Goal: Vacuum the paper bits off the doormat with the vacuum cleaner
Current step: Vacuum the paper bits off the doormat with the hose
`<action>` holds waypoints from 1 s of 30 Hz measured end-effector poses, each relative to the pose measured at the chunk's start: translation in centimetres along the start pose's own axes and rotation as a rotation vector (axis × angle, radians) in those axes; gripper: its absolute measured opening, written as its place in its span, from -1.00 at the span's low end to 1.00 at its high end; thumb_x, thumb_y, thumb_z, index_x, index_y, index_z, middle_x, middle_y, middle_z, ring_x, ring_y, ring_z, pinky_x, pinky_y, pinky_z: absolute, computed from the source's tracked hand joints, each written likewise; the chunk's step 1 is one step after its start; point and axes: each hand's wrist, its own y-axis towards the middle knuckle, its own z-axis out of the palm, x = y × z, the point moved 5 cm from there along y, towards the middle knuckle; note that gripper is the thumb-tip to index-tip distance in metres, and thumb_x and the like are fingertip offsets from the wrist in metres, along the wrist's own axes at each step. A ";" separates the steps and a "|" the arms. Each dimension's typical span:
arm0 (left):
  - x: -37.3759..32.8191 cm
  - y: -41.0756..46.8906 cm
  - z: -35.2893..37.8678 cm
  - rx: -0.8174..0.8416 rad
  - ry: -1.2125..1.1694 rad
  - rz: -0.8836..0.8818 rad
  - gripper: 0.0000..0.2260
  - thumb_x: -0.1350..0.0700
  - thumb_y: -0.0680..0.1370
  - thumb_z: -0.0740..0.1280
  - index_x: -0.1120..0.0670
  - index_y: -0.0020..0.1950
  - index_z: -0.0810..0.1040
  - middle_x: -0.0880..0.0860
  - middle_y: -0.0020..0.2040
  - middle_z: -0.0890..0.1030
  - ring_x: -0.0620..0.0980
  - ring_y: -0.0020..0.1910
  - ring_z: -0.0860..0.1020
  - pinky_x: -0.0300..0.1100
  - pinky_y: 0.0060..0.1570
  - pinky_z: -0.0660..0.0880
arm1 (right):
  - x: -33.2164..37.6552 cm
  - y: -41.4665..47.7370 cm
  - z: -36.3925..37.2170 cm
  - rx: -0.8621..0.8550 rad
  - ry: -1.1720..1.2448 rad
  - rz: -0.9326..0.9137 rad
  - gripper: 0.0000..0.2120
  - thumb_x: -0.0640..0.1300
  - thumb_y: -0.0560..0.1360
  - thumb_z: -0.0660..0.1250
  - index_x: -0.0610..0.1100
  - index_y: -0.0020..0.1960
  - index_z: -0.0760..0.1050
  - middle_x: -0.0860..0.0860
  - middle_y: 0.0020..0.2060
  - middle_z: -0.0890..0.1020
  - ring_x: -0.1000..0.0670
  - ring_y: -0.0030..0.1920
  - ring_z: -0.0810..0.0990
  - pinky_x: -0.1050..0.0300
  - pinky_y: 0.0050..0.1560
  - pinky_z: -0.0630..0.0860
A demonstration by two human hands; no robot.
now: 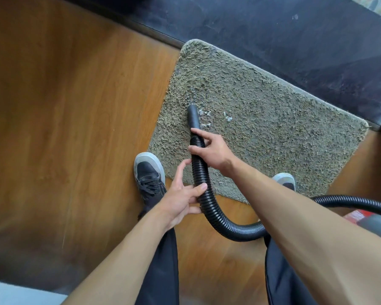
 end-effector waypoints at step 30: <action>3.1 -1.5 -1.0 0.013 -0.038 -0.065 -0.30 0.22 0.48 0.44 -0.35 0.41 0.25 0.28 0.08 0.64 0.32 0.11 0.60 0.35 0.10 0.55 | -3.0 -2.4 1.2 0.121 0.172 0.138 -0.42 -0.31 0.53 0.37 0.07 0.47 0.38 -0.18 0.09 0.58 -0.08 -0.09 0.67 -0.07 -0.15 0.69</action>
